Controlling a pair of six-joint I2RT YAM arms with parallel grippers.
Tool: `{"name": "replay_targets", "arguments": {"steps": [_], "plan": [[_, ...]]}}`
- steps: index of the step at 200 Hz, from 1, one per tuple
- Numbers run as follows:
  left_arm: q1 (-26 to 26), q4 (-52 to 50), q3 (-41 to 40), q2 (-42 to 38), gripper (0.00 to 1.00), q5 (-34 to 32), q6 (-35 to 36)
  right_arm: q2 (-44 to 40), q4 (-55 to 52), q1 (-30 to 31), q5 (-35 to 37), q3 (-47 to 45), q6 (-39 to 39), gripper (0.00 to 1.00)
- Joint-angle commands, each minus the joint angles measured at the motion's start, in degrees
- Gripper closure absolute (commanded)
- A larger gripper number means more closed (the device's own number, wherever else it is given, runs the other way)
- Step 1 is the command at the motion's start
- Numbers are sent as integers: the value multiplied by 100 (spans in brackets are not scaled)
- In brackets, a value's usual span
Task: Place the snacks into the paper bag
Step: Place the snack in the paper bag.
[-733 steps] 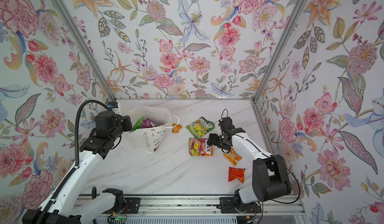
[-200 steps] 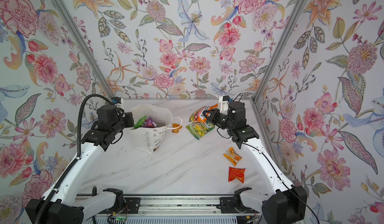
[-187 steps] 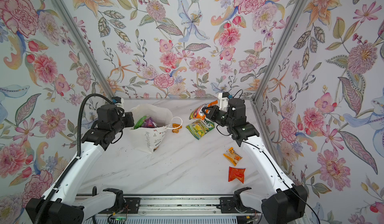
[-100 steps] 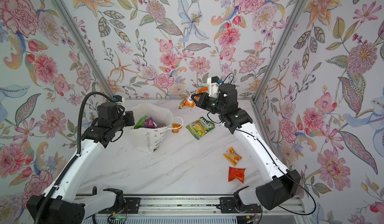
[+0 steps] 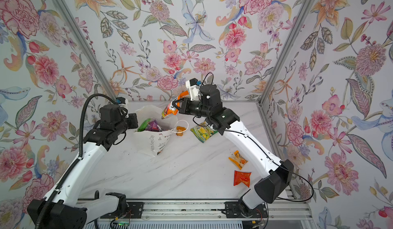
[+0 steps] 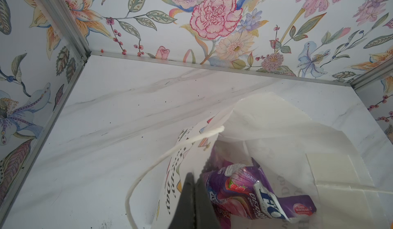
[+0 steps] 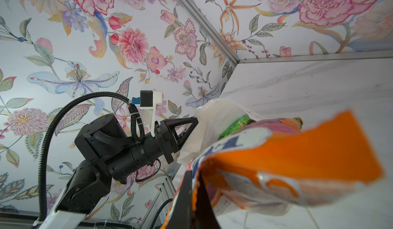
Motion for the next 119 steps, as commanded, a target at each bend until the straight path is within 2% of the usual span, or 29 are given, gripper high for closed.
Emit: {"name": "replay_targets", "arguments": {"steps": [1,119], "plan": [[51,219,83,-25,100,104,-23,101,166,187,-113,294,-179,100],[52,423,-137,-194,100,223,57,1149,-48,661,-262,1117,-224,100]]}}
